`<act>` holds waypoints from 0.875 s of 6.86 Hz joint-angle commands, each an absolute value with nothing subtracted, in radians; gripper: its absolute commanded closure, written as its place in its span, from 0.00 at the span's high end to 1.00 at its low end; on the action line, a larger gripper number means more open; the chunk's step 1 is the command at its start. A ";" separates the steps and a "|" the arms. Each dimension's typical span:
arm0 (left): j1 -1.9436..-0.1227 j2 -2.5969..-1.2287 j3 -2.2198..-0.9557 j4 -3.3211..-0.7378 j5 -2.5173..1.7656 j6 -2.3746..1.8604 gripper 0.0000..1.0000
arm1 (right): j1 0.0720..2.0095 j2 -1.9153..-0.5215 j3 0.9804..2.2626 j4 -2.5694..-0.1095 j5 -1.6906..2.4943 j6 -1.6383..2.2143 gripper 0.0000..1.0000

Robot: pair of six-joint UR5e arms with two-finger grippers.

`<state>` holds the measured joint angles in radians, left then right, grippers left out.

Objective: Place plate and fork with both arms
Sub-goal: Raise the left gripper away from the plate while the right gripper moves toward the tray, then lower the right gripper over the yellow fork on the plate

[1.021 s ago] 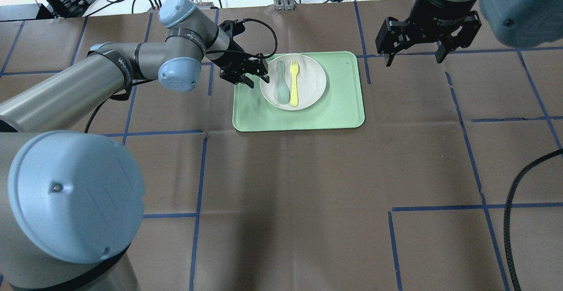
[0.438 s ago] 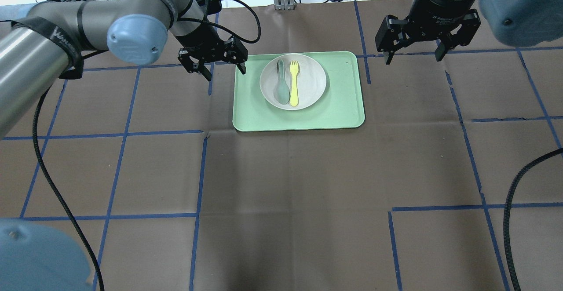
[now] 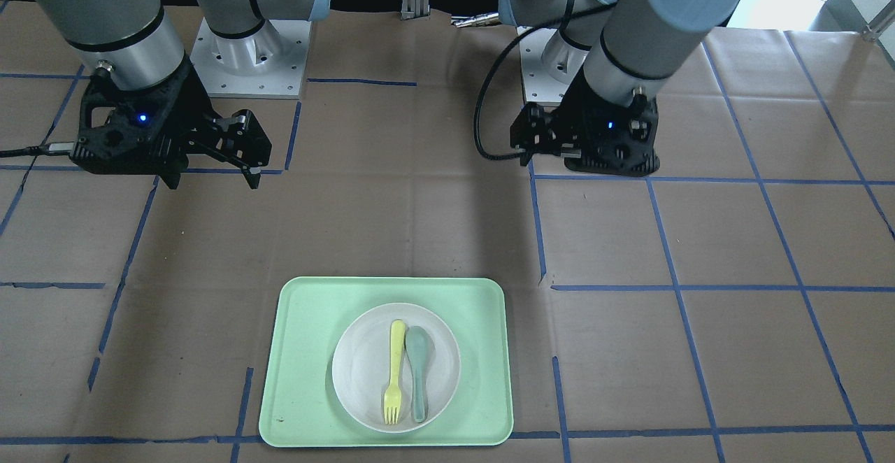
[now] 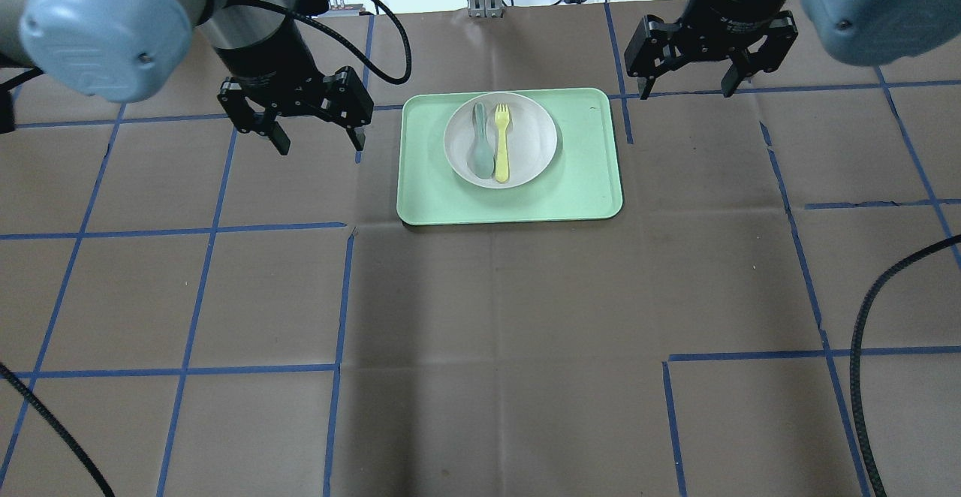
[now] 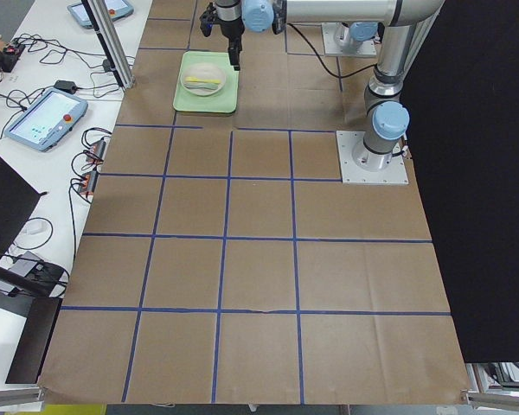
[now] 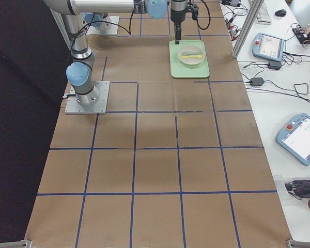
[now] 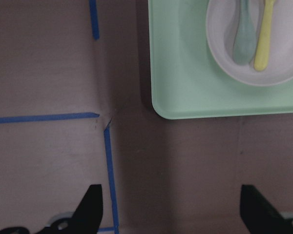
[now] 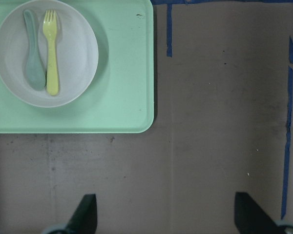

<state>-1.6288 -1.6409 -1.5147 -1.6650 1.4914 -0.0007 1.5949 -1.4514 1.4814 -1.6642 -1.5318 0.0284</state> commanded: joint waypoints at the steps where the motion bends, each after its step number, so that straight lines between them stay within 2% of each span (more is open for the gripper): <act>1: -1.628 -1.495 -1.532 -1.829 1.499 0.005 1.00 | 1.644 -1.360 1.412 -1.675 -1.538 0.037 1.00; 6: -1.623 -1.491 -1.535 -1.835 1.574 0.008 1.00 | 1.836 -1.021 1.119 -1.706 -1.580 0.273 1.00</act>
